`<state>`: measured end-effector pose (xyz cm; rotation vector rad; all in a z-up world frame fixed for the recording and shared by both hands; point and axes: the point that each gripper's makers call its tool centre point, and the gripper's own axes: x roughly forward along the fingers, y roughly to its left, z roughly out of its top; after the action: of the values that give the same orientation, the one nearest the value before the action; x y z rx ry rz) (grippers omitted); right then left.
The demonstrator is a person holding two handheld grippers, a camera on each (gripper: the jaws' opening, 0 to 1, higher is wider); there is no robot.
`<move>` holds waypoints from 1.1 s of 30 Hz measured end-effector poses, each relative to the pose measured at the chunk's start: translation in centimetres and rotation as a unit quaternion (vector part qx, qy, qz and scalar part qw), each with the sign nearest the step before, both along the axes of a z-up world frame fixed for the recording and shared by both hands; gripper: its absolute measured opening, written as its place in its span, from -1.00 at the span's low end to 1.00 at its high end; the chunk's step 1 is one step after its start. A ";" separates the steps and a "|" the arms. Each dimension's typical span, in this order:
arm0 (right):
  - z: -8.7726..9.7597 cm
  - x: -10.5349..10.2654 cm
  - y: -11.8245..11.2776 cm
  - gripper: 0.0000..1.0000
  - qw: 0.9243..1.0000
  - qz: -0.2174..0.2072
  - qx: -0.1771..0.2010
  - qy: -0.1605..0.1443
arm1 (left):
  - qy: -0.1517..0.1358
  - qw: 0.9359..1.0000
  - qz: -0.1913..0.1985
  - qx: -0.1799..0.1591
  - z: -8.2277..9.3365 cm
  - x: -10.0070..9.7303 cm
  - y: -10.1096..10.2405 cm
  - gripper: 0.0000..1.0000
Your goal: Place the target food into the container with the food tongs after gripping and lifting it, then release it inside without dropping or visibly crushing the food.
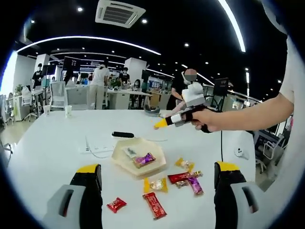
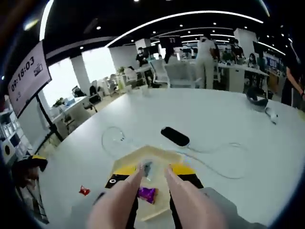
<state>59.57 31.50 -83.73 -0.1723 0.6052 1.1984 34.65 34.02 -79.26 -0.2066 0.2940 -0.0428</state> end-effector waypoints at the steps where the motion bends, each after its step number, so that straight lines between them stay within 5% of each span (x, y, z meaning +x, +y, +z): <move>1: 0.2 -0.2 -0.5 -0.52 1.000 0.001 0.005 -0.002 | 0.003 1.000 0.003 -0.002 -0.2 0.2 0.1 0.98; 10: -0.5 -2.2 -5.2 -0.52 1.000 0.019 0.020 0.003 | 0.005 1.000 0.012 0.010 1.8 1.7 -0.4 0.98; 16: -1.5 -3.4 -5.7 -0.52 0.999 0.019 0.025 0.022 | 0.016 1.000 0.008 0.019 1.7 2.1 -0.8 0.98; 24: -0.7 -7.6 -6.4 -0.51 0.998 0.061 0.011 0.006 | 0.016 1.000 -0.006 0.017 1.3 2.6 -1.2 0.98; 33: -2.3 -9.6 -7.5 -0.51 0.996 0.086 -0.015 -0.003 | 0.018 0.999 -0.018 0.023 0.4 1.7 -1.2 0.98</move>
<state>49.97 23.95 -86.02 -0.2578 0.6131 1.3539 36.30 32.85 -78.87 -0.1574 0.3348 -0.0680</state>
